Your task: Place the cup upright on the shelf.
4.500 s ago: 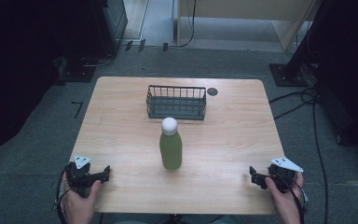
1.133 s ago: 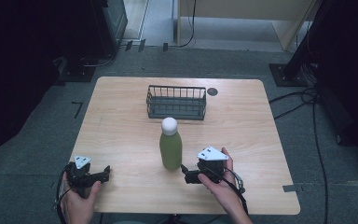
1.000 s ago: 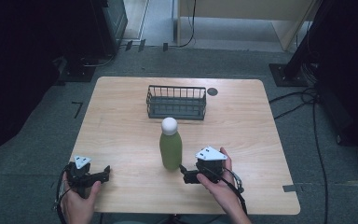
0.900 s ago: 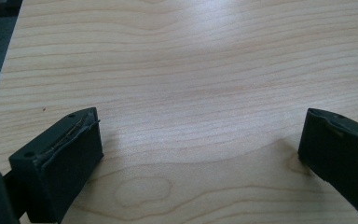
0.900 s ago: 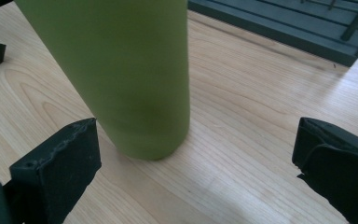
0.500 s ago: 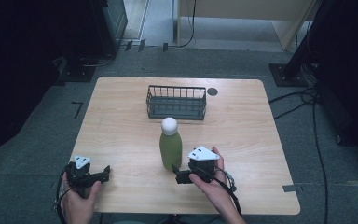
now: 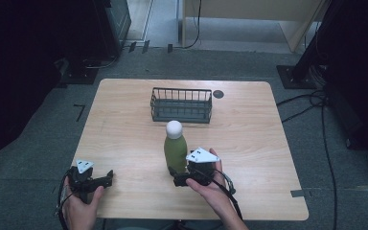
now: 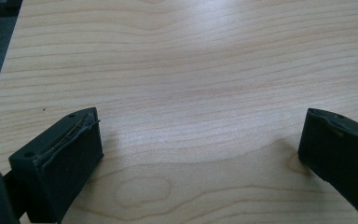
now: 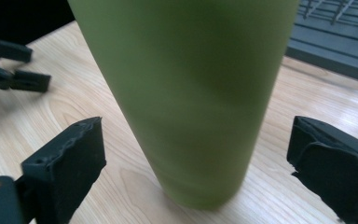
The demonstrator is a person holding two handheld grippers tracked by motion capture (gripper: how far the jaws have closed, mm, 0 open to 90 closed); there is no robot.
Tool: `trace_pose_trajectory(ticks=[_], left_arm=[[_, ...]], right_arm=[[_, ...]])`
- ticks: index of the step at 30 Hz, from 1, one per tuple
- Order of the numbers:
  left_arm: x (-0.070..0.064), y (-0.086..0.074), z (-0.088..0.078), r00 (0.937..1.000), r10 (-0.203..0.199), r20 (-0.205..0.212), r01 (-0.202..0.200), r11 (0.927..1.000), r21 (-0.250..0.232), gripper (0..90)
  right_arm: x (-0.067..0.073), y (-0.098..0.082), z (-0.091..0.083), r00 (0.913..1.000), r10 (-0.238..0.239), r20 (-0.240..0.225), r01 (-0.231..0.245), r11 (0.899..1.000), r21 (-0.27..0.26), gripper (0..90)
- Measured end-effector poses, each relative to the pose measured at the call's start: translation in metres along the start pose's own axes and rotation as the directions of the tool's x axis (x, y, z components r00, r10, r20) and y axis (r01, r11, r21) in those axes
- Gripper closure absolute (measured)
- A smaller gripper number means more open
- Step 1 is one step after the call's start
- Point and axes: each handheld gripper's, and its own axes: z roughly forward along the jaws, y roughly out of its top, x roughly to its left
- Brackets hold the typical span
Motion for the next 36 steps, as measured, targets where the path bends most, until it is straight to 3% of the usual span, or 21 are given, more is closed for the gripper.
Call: trace_pose_trajectory(ticks=[7,15,27,36], left_arm=[[0.000,0.000,0.000,1.0000,0.000,0.000,0.000,1.0000,0.000,0.0],[0.000,0.000,0.000,1.0000,0.000,0.000,0.000,1.0000,0.000,0.0],[0.000,0.000,0.000,1.0000,0.000,0.000,0.000,1.0000,0.000,0.0],[0.000,0.000,0.000,1.0000,0.000,0.000,0.000,1.0000,0.000,0.0]], right_arm=[[0.002,0.005,0.005,1.0000,0.004,-0.006,-0.004,1.000,-0.009,6.4],[0.001,0.009,0.011,0.9997,0.013,0.023,-0.012,0.999,-0.030,11.3],[0.003,0.014,0.016,0.9997,0.020,0.016,-0.019,0.999,-0.051,12.9],[0.006,0.019,0.018,0.9996,0.002,0.030,0.000,0.998,-0.065,16.3]])
